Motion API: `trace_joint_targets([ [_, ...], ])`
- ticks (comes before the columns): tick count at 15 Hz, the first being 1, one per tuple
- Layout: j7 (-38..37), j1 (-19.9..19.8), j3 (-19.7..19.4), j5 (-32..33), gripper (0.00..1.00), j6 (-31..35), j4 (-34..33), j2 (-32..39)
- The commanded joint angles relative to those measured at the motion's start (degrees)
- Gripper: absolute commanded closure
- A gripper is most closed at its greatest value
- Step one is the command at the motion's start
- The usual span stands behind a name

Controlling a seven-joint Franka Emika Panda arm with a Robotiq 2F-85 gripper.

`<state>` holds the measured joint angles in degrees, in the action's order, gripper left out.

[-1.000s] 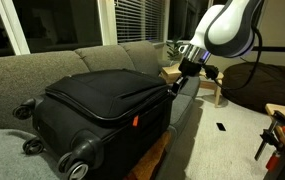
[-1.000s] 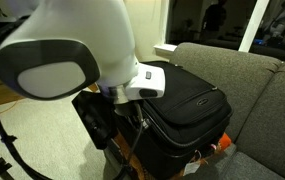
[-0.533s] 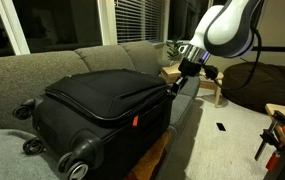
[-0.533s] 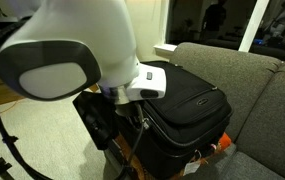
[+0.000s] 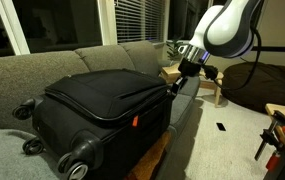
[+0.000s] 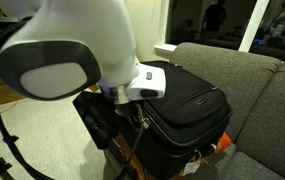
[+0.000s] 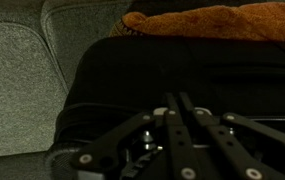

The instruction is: Unzip the black suitcase

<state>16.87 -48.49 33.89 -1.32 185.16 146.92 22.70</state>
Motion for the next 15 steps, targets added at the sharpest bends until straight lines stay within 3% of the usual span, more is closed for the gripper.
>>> trace_joint_targets([
  [1, 0.01, 2.28, -0.86, 0.13, 0.94, -1.17, -0.33, -0.88],
  [9, -0.30, 5.91, -3.00, -0.01, 0.94, -1.76, -0.51, -1.90],
  [15, -0.71, 11.61, -6.93, -0.14, 0.94, -2.77, -0.49, -3.81],
])
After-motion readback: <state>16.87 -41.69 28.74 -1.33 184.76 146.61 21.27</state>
